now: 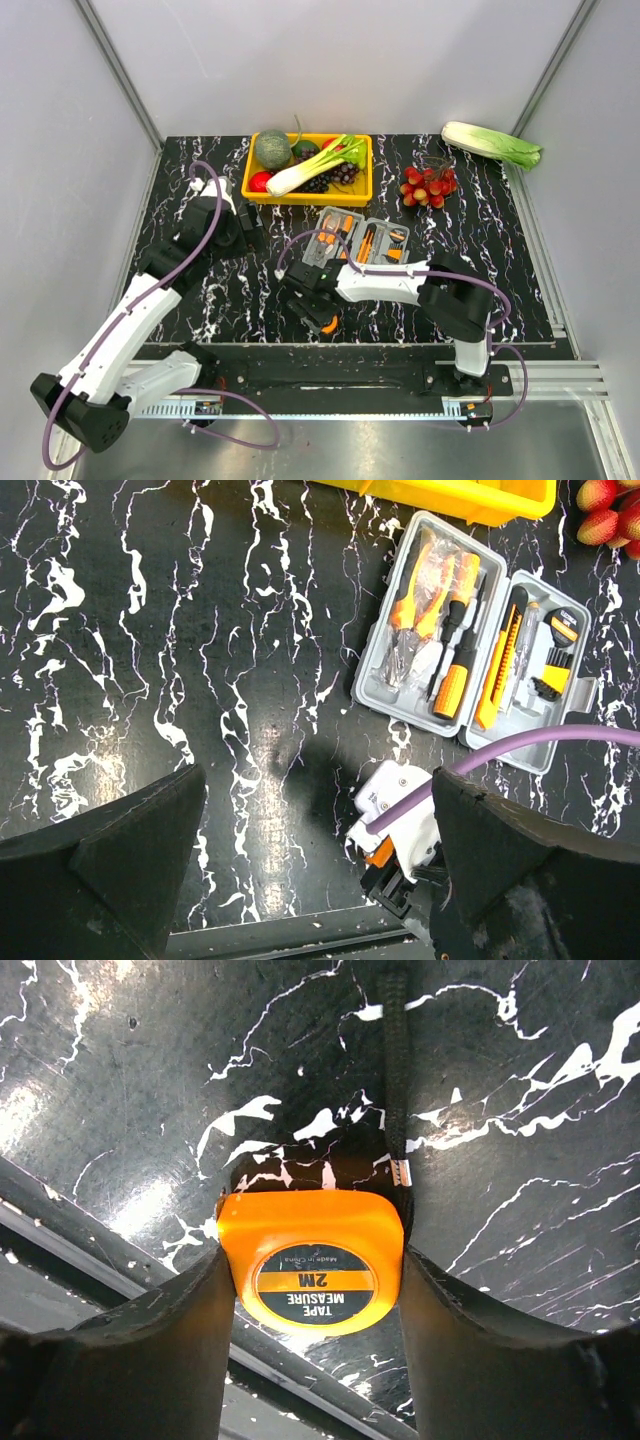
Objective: Pack the tool kit
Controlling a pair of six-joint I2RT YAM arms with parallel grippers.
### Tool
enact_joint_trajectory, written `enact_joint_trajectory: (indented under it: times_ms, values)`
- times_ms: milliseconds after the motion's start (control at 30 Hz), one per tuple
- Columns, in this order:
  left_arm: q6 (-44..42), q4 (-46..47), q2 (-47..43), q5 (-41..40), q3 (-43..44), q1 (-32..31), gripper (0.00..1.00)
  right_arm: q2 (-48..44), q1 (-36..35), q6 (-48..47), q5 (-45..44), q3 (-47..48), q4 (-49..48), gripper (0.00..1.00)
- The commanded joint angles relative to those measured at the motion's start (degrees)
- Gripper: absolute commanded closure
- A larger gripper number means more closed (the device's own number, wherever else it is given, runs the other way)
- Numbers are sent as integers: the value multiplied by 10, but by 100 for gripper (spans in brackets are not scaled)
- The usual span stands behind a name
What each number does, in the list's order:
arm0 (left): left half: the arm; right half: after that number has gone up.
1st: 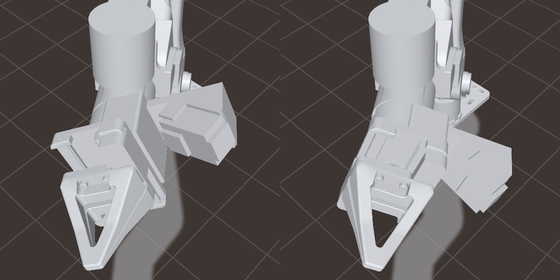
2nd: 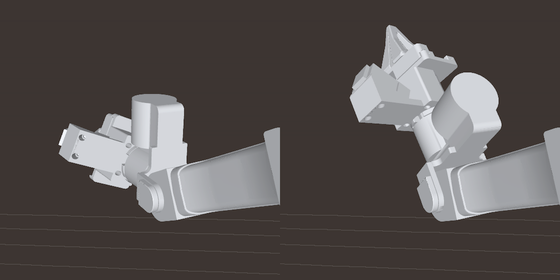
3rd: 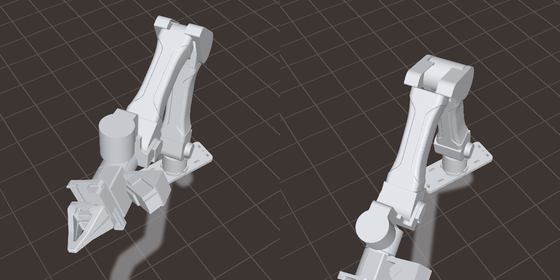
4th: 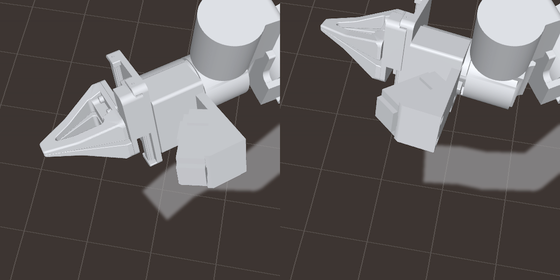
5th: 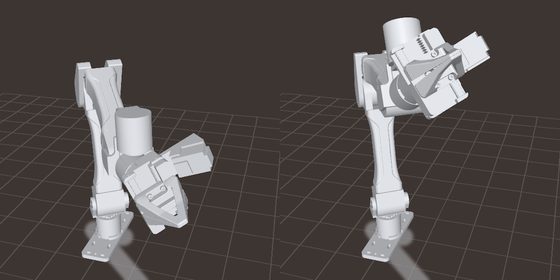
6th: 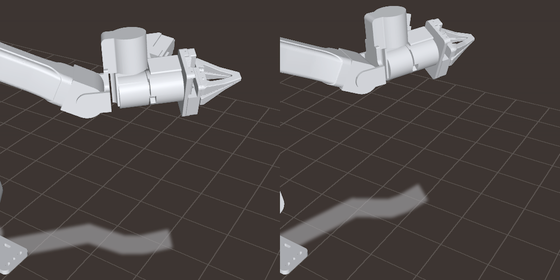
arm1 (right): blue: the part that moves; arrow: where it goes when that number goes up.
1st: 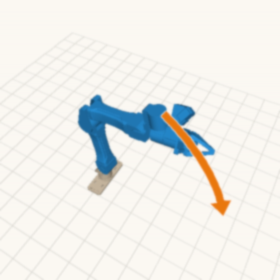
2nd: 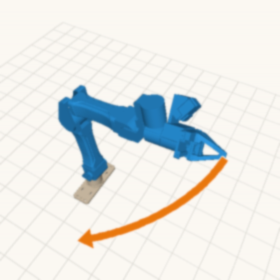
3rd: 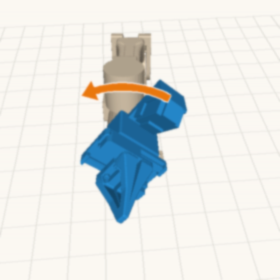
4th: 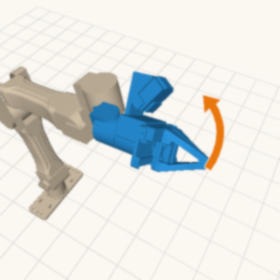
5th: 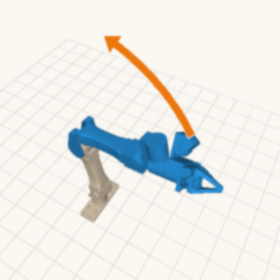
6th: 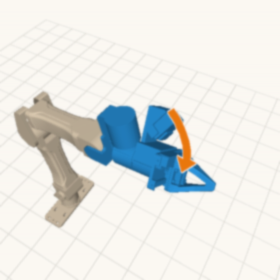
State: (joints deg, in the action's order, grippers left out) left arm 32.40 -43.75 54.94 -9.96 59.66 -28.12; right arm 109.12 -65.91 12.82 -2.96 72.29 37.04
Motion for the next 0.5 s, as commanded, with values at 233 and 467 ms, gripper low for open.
enact_joint_trajectory:
  times_ms: [233, 467]
  values:
    - [6, 18, 31, 27, 43, 3, 1, -41, 24, 67, -70, -25, -18, 59]
    - [-8, 22, 68, 51, 60, 3, 1, -101, 121, 155, -154, -2, 16, 58]
